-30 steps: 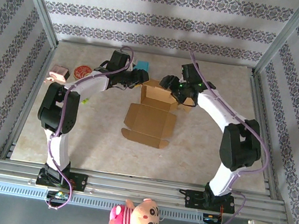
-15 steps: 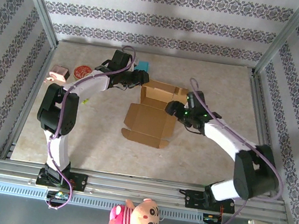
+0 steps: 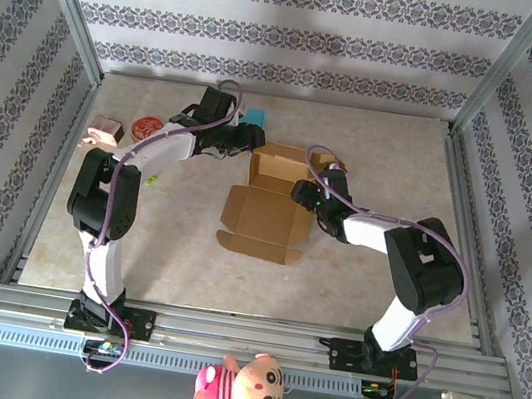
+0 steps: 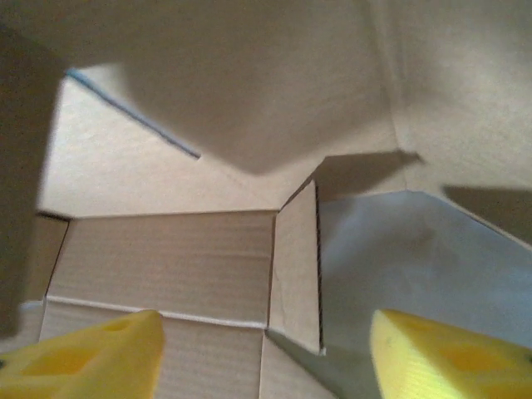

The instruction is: Fold the paper box

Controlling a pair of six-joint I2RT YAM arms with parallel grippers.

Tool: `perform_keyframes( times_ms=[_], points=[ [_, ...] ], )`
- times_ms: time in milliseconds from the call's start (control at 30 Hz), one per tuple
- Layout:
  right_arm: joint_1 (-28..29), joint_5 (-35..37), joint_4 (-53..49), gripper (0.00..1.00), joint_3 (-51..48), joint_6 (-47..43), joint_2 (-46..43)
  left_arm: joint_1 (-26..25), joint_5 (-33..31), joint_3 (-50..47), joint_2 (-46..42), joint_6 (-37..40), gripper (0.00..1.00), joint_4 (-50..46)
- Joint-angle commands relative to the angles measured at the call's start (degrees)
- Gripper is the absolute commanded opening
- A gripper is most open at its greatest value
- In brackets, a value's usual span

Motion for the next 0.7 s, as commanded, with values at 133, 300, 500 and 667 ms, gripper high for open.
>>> perform_keyframes(
  times_ms=[133, 300, 500, 667],
  points=[
    [-0.30, -9.24, 13.74, 0.53, 0.94, -1.79, 2.83, -0.80, -0.31, 2.10, 1.41, 2.14, 0.48, -3.57],
    [1.29, -17.63, 13.77, 0.52, 4.53, -2.72, 6.83, -1.14, -0.15, 2.55, 2.32, 2.09, 0.48, -4.03],
    [1.68, -21.17, 14.74, 0.50, 5.95, -0.36, 10.66, -1.45, -0.33, 2.56, 2.31, 1.98, 0.48, -3.98],
    [1.54, -20.57, 13.29, 0.54, 3.08, -3.05, 4.36, -1.46, -0.67, 2.80, 2.31, 2.24, 0.48, -4.28]
  ],
)
